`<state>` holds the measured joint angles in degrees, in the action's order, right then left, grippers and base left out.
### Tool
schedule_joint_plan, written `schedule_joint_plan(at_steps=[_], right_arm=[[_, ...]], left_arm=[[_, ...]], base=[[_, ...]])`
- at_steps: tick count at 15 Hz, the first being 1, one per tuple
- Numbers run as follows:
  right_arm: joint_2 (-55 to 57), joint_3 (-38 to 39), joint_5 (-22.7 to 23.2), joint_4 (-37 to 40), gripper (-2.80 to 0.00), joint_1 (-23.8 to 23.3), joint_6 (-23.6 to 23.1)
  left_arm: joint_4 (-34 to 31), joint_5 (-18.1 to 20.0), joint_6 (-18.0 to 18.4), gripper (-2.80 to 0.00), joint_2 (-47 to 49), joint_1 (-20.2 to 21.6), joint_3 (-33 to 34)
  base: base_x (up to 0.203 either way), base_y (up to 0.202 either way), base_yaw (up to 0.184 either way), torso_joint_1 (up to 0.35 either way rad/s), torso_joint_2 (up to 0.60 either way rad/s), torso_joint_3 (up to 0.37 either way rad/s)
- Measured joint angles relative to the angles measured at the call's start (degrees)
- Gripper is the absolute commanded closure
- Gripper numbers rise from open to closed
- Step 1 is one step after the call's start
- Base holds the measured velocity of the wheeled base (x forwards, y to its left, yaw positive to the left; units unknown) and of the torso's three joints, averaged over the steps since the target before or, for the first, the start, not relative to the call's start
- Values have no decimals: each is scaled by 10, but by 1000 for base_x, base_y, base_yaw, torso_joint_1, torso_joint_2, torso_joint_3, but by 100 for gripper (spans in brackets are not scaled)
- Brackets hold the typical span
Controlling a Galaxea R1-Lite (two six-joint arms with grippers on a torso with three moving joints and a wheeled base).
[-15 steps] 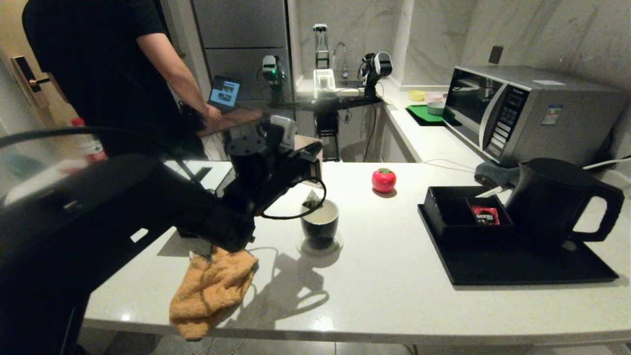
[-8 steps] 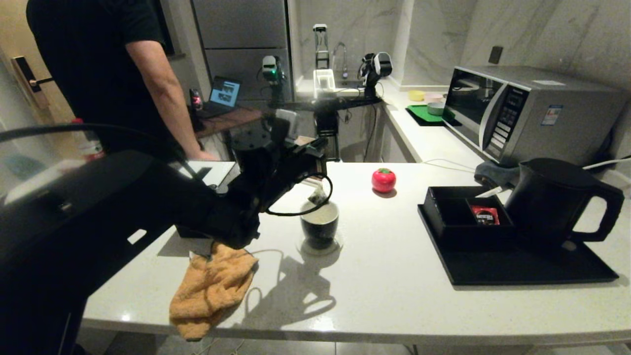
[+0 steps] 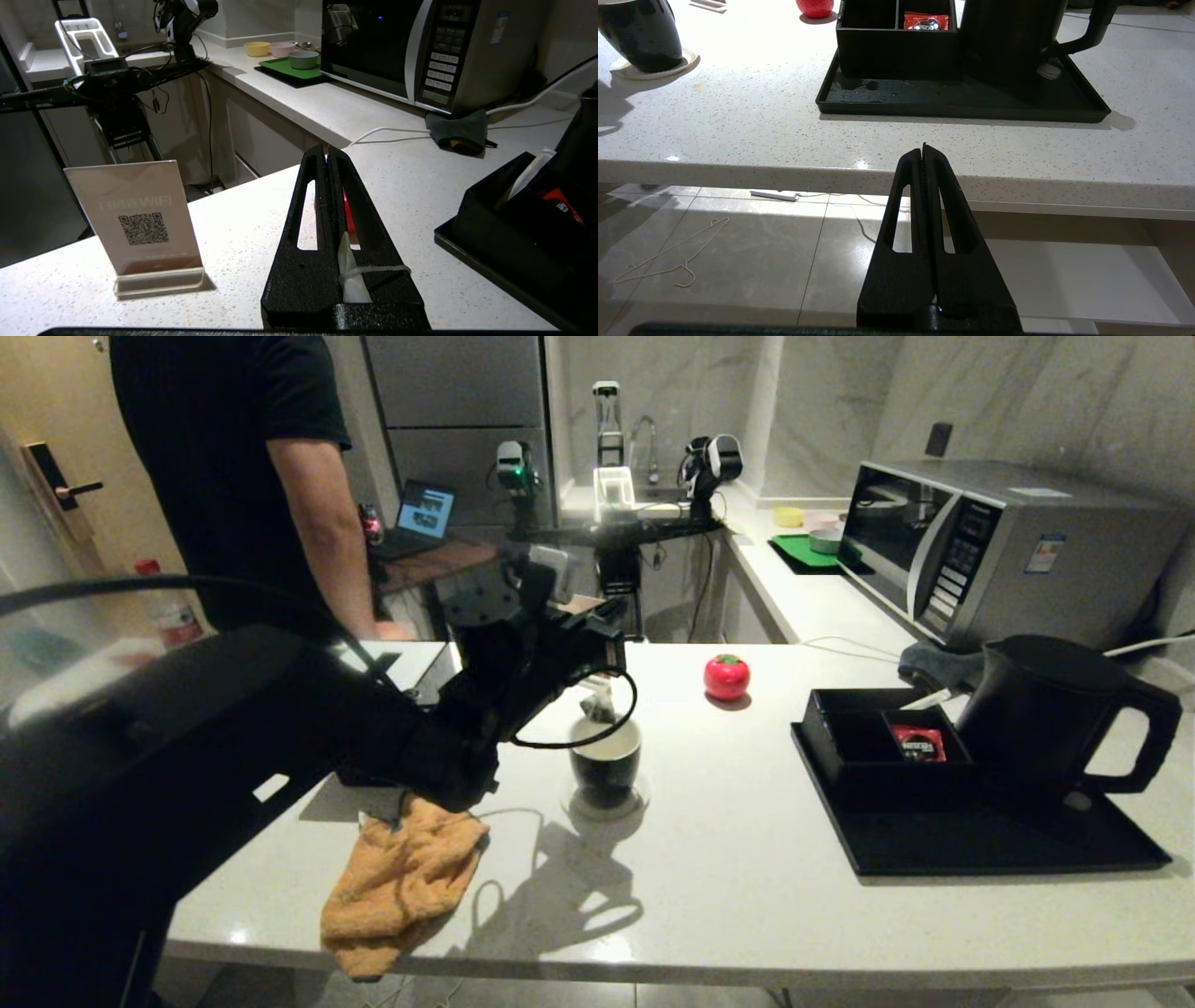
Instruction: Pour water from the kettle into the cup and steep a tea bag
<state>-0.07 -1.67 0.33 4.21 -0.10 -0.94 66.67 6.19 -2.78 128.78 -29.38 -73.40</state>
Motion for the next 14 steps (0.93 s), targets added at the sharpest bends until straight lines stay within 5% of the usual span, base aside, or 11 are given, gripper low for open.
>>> schedule_joint_plan(at_steps=[14], right_arm=[[0, 0, 0, 0, 0, 1, 0]], left_arm=[[32, -1, 1, 0, 27, 0, 4]], base=[[0, 0, 0, 0, 0, 0]])
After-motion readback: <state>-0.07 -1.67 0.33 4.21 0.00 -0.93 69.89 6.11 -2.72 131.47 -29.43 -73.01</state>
